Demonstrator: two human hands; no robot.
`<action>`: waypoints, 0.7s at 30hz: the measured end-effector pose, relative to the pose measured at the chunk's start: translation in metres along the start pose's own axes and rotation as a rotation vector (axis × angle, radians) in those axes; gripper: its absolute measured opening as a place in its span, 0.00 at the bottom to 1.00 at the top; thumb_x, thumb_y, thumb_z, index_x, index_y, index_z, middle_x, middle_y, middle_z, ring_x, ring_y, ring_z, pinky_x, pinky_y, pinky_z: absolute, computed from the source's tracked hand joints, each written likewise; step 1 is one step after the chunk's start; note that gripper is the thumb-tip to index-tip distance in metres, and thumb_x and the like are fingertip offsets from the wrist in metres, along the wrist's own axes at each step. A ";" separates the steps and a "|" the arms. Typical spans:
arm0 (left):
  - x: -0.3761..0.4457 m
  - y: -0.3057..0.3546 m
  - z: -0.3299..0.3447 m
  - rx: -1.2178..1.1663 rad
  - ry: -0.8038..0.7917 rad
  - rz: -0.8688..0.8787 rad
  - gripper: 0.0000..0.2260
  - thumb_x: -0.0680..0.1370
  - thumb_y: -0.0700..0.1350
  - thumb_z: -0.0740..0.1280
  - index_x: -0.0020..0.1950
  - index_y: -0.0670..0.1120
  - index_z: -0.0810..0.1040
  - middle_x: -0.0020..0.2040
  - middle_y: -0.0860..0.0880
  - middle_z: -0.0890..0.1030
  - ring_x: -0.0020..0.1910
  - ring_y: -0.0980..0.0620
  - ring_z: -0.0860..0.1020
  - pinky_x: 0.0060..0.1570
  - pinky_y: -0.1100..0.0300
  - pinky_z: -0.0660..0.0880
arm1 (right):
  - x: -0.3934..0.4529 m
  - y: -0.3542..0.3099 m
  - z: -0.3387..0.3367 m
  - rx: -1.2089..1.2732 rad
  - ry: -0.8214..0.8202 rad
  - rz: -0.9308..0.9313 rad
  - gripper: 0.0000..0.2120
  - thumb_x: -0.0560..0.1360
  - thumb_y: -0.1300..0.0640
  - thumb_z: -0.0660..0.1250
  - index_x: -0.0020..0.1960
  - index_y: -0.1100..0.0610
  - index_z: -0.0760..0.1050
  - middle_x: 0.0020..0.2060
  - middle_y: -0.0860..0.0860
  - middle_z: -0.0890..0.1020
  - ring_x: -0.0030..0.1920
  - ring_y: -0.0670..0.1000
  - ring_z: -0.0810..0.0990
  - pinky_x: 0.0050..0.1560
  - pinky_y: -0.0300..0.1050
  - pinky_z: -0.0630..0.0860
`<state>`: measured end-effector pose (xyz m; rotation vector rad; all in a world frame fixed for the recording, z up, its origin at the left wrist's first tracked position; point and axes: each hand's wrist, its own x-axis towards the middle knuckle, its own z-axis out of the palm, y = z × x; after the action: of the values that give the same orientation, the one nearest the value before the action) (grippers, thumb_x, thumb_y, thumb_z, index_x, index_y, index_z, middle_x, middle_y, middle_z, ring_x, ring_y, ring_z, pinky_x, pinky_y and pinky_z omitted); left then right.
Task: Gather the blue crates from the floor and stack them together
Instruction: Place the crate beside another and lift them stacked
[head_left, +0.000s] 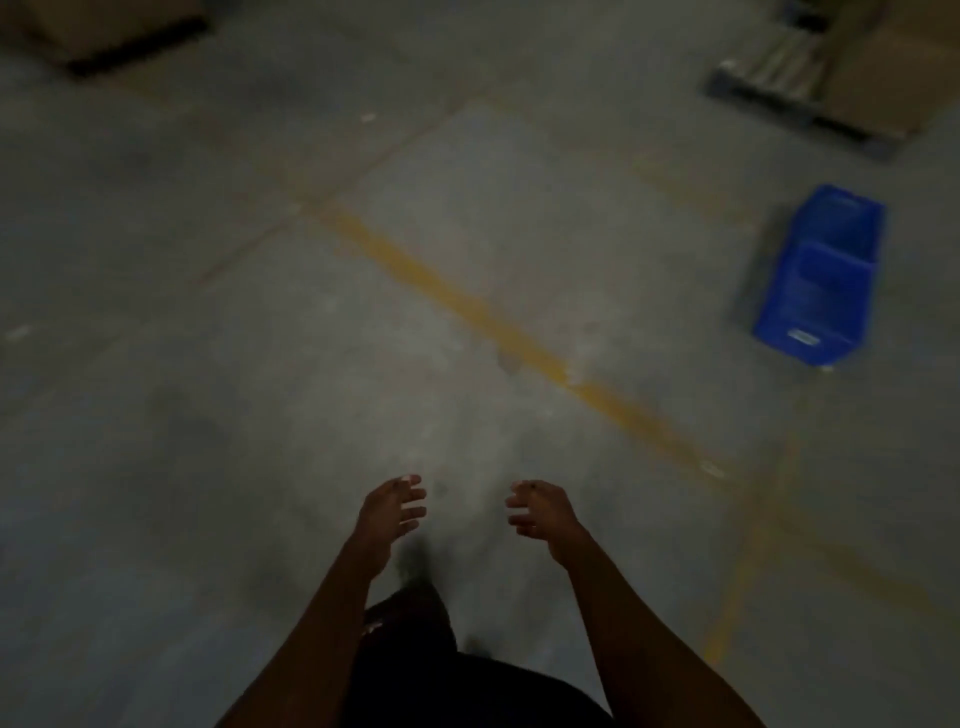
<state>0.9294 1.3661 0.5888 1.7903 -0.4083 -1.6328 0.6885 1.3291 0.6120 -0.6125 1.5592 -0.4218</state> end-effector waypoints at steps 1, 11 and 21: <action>0.020 0.016 0.016 0.033 -0.029 -0.015 0.12 0.84 0.47 0.61 0.61 0.45 0.80 0.55 0.43 0.82 0.48 0.44 0.80 0.49 0.54 0.75 | 0.011 -0.008 -0.017 0.037 0.037 0.023 0.07 0.79 0.57 0.65 0.53 0.59 0.78 0.43 0.56 0.81 0.32 0.53 0.78 0.33 0.41 0.73; 0.208 0.213 0.200 0.397 -0.384 -0.033 0.15 0.84 0.51 0.60 0.65 0.44 0.79 0.60 0.44 0.81 0.56 0.41 0.81 0.50 0.53 0.76 | 0.117 -0.103 -0.179 0.426 0.422 0.113 0.14 0.77 0.54 0.68 0.58 0.62 0.78 0.49 0.59 0.84 0.40 0.57 0.82 0.39 0.44 0.77; 0.324 0.377 0.449 0.634 -0.574 0.017 0.13 0.83 0.47 0.61 0.61 0.44 0.80 0.48 0.47 0.82 0.42 0.46 0.79 0.44 0.57 0.72 | 0.220 -0.234 -0.330 0.685 0.580 0.102 0.12 0.80 0.54 0.66 0.59 0.60 0.77 0.49 0.57 0.82 0.43 0.58 0.82 0.44 0.49 0.76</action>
<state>0.6280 0.7682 0.5958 1.6755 -1.3171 -2.1538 0.3892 0.9797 0.6082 0.1421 1.8246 -1.0632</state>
